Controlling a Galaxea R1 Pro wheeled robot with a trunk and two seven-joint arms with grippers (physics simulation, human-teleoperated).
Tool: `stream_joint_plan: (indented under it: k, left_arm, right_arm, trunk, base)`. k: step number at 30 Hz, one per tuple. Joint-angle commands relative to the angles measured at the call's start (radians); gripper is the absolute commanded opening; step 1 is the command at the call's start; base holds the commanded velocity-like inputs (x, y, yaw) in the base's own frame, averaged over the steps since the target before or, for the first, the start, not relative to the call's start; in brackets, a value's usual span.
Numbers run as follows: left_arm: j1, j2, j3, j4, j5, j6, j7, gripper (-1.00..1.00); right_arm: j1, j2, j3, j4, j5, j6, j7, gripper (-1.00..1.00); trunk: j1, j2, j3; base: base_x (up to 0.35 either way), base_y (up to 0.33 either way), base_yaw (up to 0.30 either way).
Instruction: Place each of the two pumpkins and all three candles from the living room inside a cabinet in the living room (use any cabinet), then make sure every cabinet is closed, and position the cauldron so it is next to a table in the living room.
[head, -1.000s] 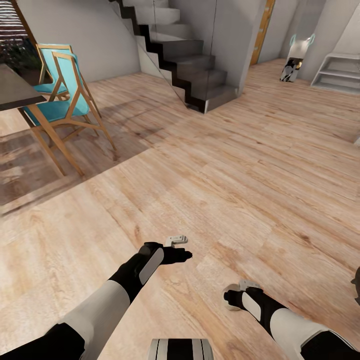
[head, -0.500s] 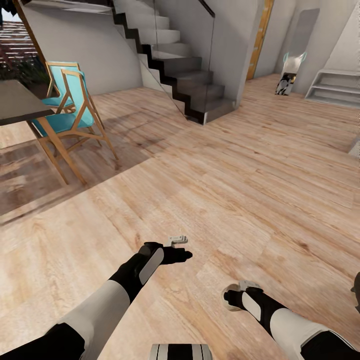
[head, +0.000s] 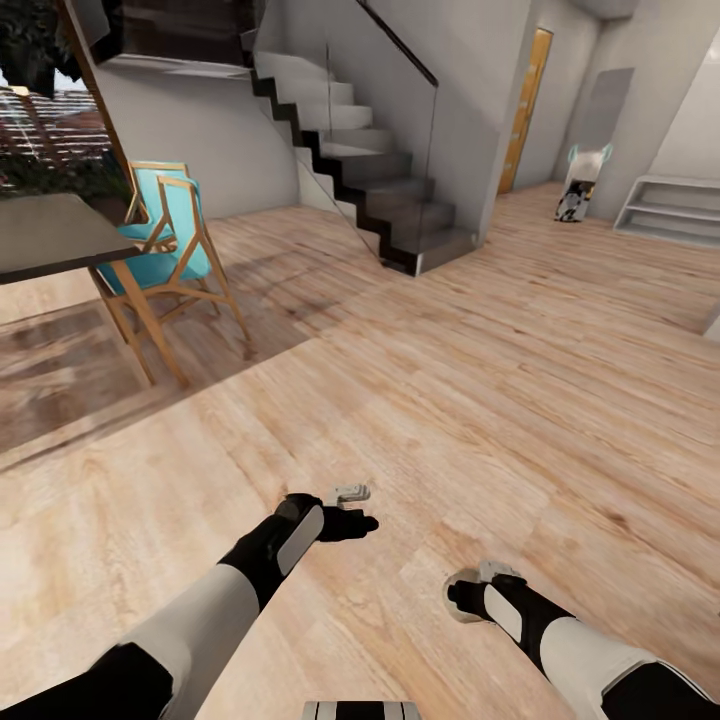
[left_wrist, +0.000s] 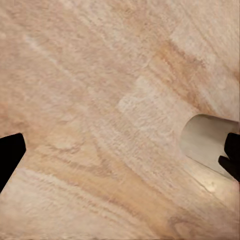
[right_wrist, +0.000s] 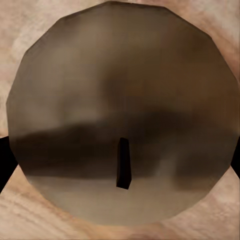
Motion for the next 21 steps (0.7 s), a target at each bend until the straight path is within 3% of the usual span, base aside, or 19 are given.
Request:
stream_joint_plan:
  k: [1,4,7,10,14,17,19,21]
  left_arm:
    - [0.000,0.000,-0.002,0.012,0.010,0.002,0.009,1.00]
    - [0.000,0.000,0.007,0.040,0.009,0.002,0.008,1.00]
    - [0.000,0.000,0.066,0.074,0.007,0.001,0.008,1.00]
    - [0.000,0.001,0.083,0.092,0.006,-0.014,0.008,1.00]
    - [0.000,0.004,0.087,0.109,0.005,-0.037,0.008,1.00]
    - [0.000,0.022,0.088,0.119,0.006,-0.043,0.008,1.00]
    - [0.000,0.025,0.088,0.121,0.006,-0.044,0.009,1.00]
    - [0.000,0.027,0.089,0.123,0.006,-0.044,0.013,1.00]
  right_arm:
    - [0.000,-0.002,0.008,-0.003,-0.011,0.006,-0.007,-1.00]
    - [0.000,-0.002,0.008,-0.003,-0.011,0.006,-0.006,-1.00]
    - [0.000,-0.001,0.010,-0.003,-0.010,0.006,-0.006,-1.00]
    - [0.000,-0.002,0.010,-0.003,-0.010,0.006,0.000,-1.00]
    - [0.000,-0.001,0.011,-0.003,-0.010,0.007,0.014,-1.00]
    - [0.000,-0.001,0.016,-0.003,-0.008,0.010,0.040,-1.00]
    - [0.000,-0.001,0.032,-0.003,0.000,0.010,0.057,-1.00]
    - [0.000,-0.001,0.073,-0.003,0.016,0.010,0.084,-1.00]
  trunk:
    - [-0.001,0.000,0.004]
    - [-0.002,0.001,0.019]
    - [-0.003,0.001,0.032]
    - [-0.005,0.002,0.044]
    - [-0.006,0.003,0.059]
    - [-0.008,0.004,0.071]
    - [-0.009,0.004,0.079]
    - [-0.010,0.005,0.086]
  base:
    - [0.000,0.000,0.198]
    - [0.000,0.000,0.215]
    - [0.000,0.000,0.116]
    - [0.000,0.000,0.023]
    - [0.000,0.000,0.003]
    - [0.000,0.000,-0.094]
    - [0.000,0.000,-0.205]
    - [0.000,0.000,-0.248]
